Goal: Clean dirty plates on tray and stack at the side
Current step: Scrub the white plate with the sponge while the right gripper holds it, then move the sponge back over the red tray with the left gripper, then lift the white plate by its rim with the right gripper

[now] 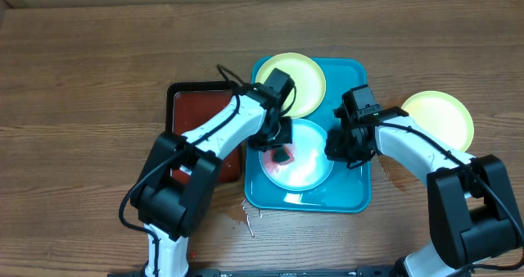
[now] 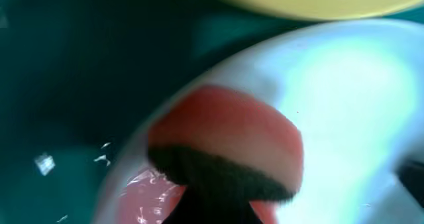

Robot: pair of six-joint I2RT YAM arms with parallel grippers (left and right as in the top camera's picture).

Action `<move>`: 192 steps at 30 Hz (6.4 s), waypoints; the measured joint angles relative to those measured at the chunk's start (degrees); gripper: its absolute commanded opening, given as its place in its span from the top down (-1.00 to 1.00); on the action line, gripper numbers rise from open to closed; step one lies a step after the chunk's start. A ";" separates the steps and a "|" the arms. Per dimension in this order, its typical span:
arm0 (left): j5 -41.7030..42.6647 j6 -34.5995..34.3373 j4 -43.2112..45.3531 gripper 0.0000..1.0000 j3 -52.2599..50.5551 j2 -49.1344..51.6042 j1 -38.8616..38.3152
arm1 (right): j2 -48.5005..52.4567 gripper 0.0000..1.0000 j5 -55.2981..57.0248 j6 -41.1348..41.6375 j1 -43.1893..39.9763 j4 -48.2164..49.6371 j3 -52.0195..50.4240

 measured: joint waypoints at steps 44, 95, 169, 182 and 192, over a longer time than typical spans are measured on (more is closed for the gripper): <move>-0.61 6.51 -12.96 0.92 3.23 2.82 -0.63 | 0.13 0.92 -1.18 -0.02 0.63 -0.31 0.00; -4.85 6.40 -18.84 0.92 9.05 2.93 1.51 | 0.39 0.92 -2.56 0.26 1.09 -0.24 0.00; -3.89 12.72 -25.18 -1.00 11.58 -39.15 27.17 | 6.08 0.93 50.53 -1.18 36.39 -4.52 34.84; -3.56 12.70 -24.92 -0.99 11.58 -39.12 27.28 | 3.21 0.93 68.39 -0.79 44.39 -4.90 35.06; -3.54 12.70 -24.92 -1.00 11.58 -39.12 27.26 | 3.21 0.93 71.30 -0.74 45.31 -4.76 35.17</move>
